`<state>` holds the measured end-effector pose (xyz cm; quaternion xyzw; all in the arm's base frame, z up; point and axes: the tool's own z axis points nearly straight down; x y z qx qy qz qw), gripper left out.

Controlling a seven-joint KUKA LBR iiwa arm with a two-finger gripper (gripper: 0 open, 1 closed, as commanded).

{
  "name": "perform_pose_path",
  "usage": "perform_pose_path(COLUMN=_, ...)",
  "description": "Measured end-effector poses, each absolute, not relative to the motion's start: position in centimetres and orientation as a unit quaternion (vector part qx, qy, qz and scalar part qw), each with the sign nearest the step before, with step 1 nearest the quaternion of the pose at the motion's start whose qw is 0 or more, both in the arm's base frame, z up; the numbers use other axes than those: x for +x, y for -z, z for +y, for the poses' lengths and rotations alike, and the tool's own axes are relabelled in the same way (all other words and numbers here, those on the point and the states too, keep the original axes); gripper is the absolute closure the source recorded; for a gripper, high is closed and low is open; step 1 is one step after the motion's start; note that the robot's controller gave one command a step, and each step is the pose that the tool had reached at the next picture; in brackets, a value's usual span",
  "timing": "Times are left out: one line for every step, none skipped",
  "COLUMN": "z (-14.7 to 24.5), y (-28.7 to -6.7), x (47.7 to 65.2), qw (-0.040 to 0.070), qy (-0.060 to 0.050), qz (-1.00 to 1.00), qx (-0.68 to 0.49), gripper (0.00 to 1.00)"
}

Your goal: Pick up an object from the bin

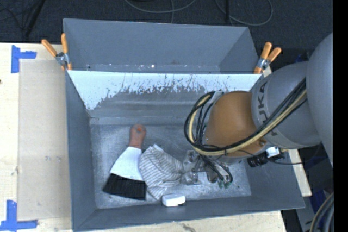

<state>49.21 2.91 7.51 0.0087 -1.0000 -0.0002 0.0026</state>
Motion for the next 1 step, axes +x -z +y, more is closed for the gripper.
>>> perform_pose_path(z=2.71, y=-23.87, x=48.09, qw=-0.002, qy=0.000, qz=-1.000, qx=-0.023, gripper=1.00)
